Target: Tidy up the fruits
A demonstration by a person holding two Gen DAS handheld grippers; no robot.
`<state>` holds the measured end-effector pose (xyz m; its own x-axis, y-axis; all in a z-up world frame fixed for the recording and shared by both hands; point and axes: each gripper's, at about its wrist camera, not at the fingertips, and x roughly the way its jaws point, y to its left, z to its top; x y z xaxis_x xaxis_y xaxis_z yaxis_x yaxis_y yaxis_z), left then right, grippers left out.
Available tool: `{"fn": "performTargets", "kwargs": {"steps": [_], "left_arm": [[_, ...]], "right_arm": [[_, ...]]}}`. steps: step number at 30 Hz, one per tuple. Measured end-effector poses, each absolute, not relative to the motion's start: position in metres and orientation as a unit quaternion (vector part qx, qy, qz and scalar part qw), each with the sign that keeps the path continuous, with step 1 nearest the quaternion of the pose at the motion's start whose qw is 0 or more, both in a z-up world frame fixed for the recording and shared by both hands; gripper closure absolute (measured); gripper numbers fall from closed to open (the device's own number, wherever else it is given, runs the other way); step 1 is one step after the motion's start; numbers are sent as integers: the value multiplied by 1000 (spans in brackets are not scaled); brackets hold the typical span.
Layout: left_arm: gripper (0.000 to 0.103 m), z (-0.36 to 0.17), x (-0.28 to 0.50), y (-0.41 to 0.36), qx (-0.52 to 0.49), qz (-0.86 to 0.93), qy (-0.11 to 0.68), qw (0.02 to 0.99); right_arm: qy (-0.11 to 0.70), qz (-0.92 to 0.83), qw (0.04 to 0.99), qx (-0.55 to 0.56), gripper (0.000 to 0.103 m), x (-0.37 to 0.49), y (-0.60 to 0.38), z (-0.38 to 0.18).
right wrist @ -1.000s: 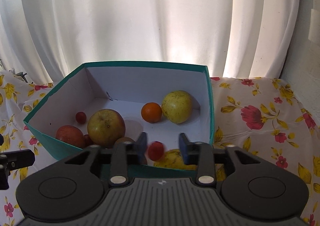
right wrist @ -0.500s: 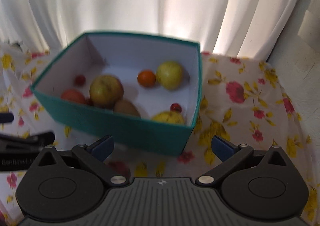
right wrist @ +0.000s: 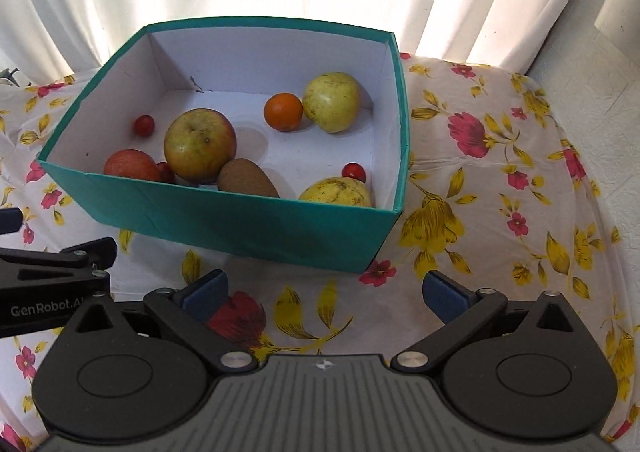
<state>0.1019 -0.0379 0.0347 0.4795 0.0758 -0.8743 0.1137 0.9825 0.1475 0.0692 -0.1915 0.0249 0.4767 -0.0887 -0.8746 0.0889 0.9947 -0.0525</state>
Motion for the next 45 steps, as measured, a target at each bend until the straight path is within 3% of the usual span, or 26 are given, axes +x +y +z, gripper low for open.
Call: {"fn": "performTargets", "kwargs": {"steps": [45], "left_arm": [[3,18,124,-44,110,-14,534,838]], "right_arm": [[524,-60,849,-22,0,87,-191,17]]}}
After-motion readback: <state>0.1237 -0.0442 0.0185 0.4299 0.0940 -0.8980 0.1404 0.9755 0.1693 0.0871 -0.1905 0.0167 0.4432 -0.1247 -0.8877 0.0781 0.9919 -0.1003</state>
